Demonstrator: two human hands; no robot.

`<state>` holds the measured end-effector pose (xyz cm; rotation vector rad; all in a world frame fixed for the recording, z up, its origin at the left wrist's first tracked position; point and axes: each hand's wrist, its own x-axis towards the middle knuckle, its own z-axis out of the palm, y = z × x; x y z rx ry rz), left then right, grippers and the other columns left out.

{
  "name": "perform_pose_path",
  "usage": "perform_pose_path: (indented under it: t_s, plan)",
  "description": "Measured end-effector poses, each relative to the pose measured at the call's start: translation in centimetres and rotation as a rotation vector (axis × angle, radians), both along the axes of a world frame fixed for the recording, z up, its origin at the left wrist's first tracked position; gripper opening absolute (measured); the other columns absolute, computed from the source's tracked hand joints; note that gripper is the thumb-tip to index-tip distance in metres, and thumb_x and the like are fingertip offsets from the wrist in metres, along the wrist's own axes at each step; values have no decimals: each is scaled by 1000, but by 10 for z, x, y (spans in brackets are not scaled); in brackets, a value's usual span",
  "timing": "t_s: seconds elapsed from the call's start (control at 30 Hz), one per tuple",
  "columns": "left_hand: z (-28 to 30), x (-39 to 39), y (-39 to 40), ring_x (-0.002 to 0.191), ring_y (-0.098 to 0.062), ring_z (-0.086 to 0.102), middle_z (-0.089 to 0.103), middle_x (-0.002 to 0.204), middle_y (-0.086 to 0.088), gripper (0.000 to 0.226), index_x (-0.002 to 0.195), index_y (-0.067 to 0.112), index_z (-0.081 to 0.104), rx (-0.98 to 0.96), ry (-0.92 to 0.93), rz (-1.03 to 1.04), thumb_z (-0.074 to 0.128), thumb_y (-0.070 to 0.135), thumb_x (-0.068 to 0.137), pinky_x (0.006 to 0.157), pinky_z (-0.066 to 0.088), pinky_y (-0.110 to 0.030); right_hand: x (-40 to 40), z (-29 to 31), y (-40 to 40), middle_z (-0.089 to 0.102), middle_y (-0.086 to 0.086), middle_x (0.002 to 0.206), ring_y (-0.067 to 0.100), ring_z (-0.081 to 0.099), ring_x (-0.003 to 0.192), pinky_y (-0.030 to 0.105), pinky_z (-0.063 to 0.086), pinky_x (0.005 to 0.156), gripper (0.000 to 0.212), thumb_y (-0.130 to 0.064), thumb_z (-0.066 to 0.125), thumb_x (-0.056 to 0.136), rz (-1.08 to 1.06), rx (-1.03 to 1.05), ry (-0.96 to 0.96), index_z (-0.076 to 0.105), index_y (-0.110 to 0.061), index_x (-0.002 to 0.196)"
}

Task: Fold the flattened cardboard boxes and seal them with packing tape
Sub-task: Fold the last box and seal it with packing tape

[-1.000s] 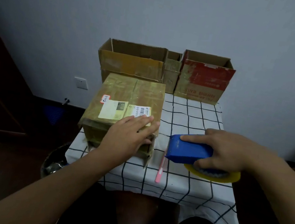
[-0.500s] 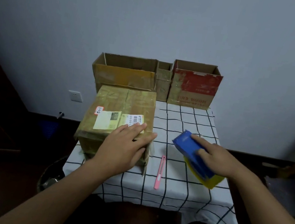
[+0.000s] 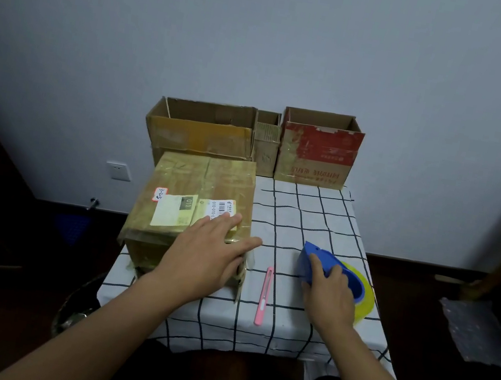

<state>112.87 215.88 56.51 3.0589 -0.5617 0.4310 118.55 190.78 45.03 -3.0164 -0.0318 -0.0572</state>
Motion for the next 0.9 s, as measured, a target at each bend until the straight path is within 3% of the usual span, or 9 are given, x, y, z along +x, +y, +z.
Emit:
perform_pose_path:
  t_s: [0.17,0.3,0.37,0.4,0.47,0.53,0.67,0.77,0.9]
  plan:
    - [6,-3,-2,136,-28,42,41,152,-6,55,147,40,37,-50,36,3,55,38,95,108,37,-42,-14,-21,2,45,11,121,27,51,103,35,46,81,62,-39,49,98,-41,-27,12,22,-26,152]
    - [9,-3,-2,142,-16,31,27,159,8,58,153,35,22,-117,30,34,45,42,100,112,28,-32,-22,-13,11,48,20,126,39,48,112,48,43,92,74,-49,68,84,-171,58,-87,41,-17,145]
    - [8,-2,0,139,-14,34,31,157,11,56,151,33,26,-151,20,25,46,41,100,109,32,-30,-31,3,23,54,16,118,33,52,105,44,45,87,59,-41,69,88,-139,398,-210,51,-13,136]
    - [8,-1,1,137,-14,38,36,154,10,55,149,32,30,-164,22,24,49,39,99,106,36,-31,-36,19,33,58,11,111,24,55,98,36,46,82,49,-41,62,94,-130,682,-125,52,-14,133]
    - [8,0,1,127,-17,50,48,146,8,53,143,29,42,-149,46,34,59,36,94,96,46,-32,-43,51,58,66,8,88,15,60,72,28,47,66,39,-43,47,101,-184,1280,260,54,-12,125]
    - [5,2,2,117,-18,59,58,137,6,55,136,26,52,-138,39,50,70,33,85,86,52,-34,-47,67,78,68,16,73,20,60,56,30,47,58,42,-47,39,103,-246,1624,530,54,-11,120]
    - [3,2,2,118,-20,59,58,137,4,57,134,24,55,-141,30,44,75,30,80,86,53,-35,-47,76,97,67,20,73,23,61,56,30,50,57,36,-41,47,102,-297,1865,680,58,-11,116]
    - [4,2,3,121,-21,58,56,140,3,56,134,23,55,-147,13,39,73,27,81,89,52,-37,-46,78,105,66,15,72,21,60,58,29,51,56,18,-20,55,98,-340,2004,651,59,-10,111]
    - [5,2,2,134,-18,44,43,151,7,54,144,26,45,-172,40,31,60,33,92,102,42,-36,-45,79,106,65,12,70,18,60,61,27,52,59,23,1,54,94,-365,2092,575,59,-7,116]
